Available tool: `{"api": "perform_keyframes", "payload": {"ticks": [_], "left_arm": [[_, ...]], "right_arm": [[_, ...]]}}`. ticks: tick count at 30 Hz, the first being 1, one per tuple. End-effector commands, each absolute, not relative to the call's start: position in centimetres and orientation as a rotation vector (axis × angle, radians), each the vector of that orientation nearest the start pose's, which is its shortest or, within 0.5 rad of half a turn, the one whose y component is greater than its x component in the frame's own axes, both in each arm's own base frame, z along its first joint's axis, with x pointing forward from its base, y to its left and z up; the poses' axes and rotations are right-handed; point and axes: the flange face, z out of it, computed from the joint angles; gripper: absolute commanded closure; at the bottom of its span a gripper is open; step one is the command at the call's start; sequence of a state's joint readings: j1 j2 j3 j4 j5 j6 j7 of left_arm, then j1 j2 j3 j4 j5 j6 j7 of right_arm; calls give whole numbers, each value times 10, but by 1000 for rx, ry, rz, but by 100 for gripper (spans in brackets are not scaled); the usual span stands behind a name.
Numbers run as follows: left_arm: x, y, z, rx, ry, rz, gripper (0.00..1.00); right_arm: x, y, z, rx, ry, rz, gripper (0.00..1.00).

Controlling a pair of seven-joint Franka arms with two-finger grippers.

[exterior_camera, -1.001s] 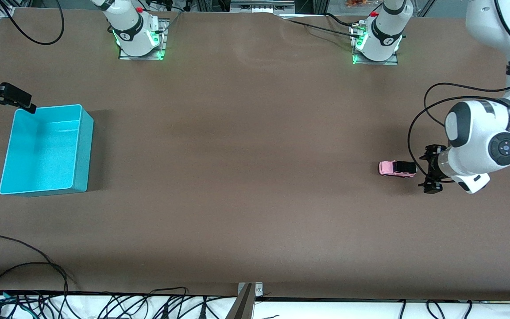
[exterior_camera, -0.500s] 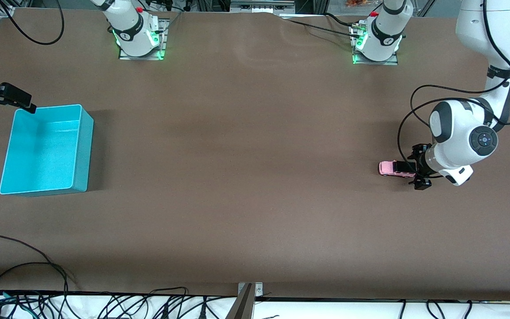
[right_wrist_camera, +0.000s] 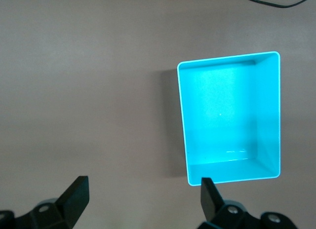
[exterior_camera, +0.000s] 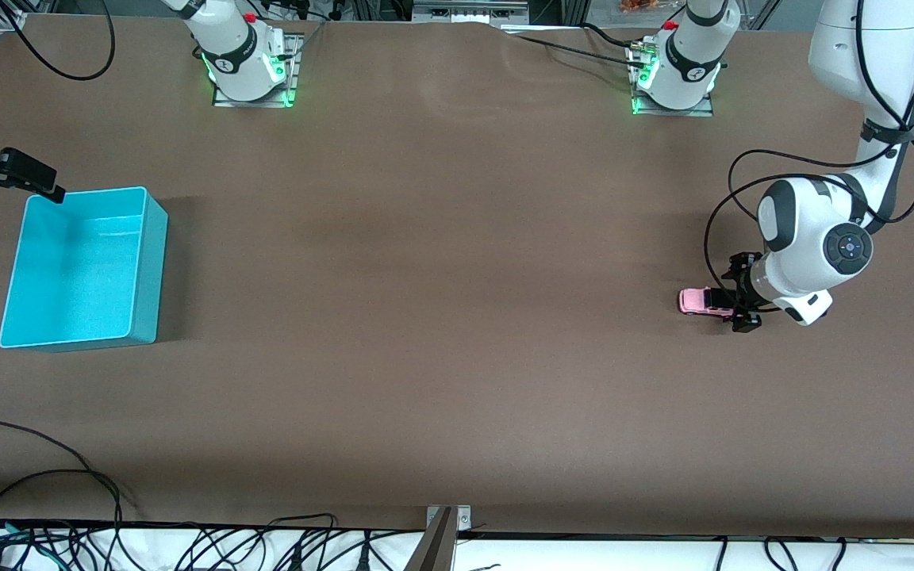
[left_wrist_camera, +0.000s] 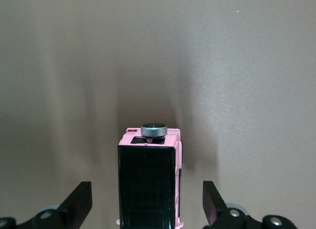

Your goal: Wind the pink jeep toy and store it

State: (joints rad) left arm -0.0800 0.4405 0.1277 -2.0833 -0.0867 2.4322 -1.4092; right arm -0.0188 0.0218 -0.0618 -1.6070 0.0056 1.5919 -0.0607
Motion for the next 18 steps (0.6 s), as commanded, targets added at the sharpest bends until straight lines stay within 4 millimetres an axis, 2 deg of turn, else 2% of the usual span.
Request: {"api": "perform_keyframes", "payload": {"ticks": [1,5,10,14,18], "left_arm": [[574,24,206,-2219,-2172,109,41],[575,23,207,-2216,-2179,106,65],[576,22,210,-2218,-2180,106,87],[579,20,217,-2231,-2176,96,87],[588,17,232,-2234,-2190,86,87]], "right_arm": [[560,-45,602,-3129,8,54,0],[560,-46,602,-3129,10,54,0],[560,-46,602,-3129,10,54,0],[560,-46,602,-3129,10,54,0],[560,-45,602,-3129,10,54,0]]}}
